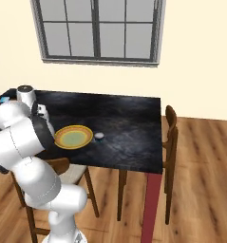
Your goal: Place two yogurt containers on each plate.
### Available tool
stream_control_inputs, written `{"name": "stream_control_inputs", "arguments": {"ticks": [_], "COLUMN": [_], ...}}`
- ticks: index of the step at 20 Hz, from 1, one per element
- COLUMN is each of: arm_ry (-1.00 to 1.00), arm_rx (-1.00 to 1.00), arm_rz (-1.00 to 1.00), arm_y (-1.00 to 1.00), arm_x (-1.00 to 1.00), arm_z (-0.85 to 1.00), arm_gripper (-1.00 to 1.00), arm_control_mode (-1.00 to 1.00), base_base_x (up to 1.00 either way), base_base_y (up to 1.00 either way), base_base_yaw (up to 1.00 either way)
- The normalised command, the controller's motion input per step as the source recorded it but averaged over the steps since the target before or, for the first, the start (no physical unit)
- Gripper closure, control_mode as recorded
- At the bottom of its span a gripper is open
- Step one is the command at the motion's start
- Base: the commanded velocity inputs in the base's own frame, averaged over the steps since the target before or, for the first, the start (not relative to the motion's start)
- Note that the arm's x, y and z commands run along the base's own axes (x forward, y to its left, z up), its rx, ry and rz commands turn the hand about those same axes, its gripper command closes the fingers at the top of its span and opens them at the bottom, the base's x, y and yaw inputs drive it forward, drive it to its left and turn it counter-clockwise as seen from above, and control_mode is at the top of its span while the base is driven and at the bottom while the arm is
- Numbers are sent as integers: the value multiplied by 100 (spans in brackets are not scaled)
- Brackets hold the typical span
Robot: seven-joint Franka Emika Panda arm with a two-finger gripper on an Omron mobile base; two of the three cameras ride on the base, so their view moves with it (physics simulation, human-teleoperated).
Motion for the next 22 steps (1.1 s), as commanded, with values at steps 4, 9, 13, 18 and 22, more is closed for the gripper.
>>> {"name": "stream_control_inputs", "arguments": {"ticks": [4,9,13,18,22], "arm_ry": [0,0,2,5,2], "arm_rx": [0,0,-6,-12,-8], "arm_rz": [2,0,0,0,0], "arm_y": [32,42,43,18,9], "arm_x": [44,31,27,33,30], "arm_z": [-8,-22,-19,-15,-14], "arm_gripper": [-100,-100,-100,-100,-100], "arm_control_mode": [-100,-100,-100,-100,-100], "base_base_x": [0,0,0,0,0], "base_base_y": [0,0,0,0,0], "base_base_yaw": [0,0,0,0,0]}}
